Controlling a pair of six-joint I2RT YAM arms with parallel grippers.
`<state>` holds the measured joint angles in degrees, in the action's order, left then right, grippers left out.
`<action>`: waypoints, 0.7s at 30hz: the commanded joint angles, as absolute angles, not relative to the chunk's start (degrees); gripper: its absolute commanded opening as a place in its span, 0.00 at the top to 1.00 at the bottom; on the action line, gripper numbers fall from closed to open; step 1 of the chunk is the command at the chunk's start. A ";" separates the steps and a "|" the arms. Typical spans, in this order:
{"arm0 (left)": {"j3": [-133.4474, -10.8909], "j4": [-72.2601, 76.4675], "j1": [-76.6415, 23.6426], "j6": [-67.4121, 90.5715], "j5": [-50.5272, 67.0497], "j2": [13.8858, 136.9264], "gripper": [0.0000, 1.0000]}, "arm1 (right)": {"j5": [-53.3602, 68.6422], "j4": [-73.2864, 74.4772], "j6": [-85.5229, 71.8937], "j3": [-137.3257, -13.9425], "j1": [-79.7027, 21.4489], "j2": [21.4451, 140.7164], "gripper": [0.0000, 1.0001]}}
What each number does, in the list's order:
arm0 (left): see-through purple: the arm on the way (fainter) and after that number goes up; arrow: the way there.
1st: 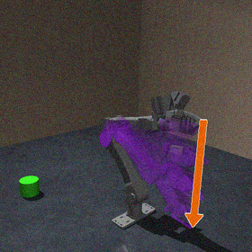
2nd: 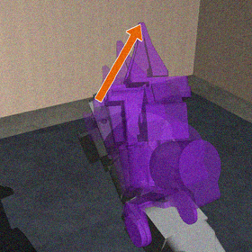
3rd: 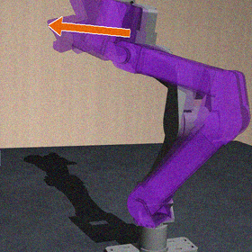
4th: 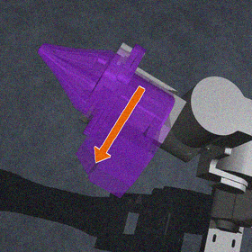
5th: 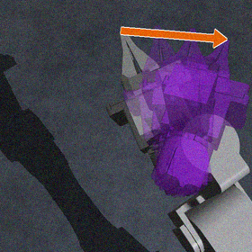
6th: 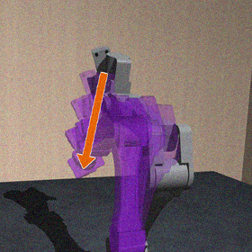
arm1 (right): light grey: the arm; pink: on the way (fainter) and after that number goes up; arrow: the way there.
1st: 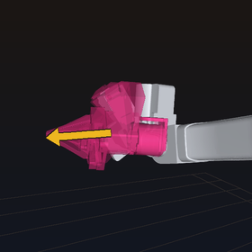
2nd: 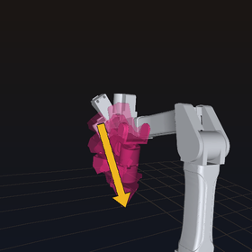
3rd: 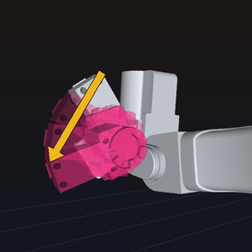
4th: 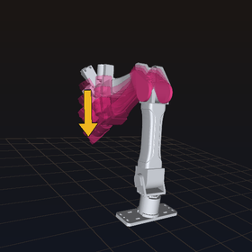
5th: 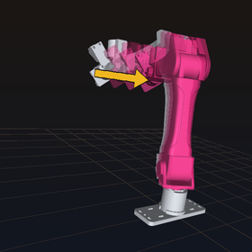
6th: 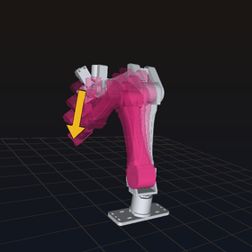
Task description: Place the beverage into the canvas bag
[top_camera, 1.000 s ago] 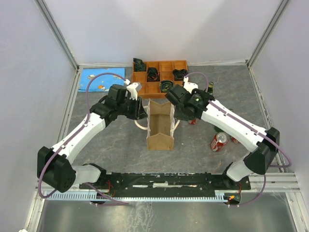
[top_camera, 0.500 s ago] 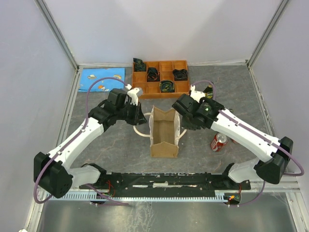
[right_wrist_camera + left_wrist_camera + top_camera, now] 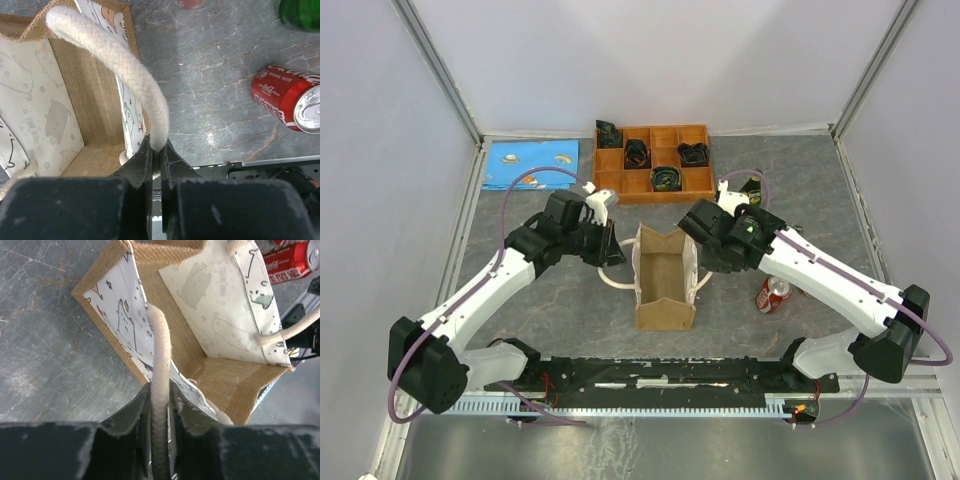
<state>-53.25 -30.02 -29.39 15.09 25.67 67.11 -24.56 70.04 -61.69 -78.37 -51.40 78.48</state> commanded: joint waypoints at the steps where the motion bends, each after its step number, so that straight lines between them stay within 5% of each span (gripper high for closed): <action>1: -57.71 -27.05 -29.54 16.57 26.83 68.73 0.63 | -28.24 70.48 -60.26 -81.92 -51.68 78.34 0.81; 4: -59.92 -26.65 -29.56 15.80 27.38 68.31 0.33 | -29.43 67.78 -58.48 -83.33 -51.68 76.64 0.54; 9: -62.10 -25.79 -29.54 15.73 27.54 65.86 0.06 | -32.24 66.84 -55.72 -89.19 -51.67 74.84 0.33; 16: -65.81 -28.49 -27.79 15.04 21.38 65.41 0.01 | -39.70 70.44 -51.87 -101.01 -50.33 77.42 0.25; 21: -67.88 -29.11 -21.96 16.98 21.89 67.38 0.01 | -30.90 76.82 -45.12 -110.15 -34.23 85.00 0.27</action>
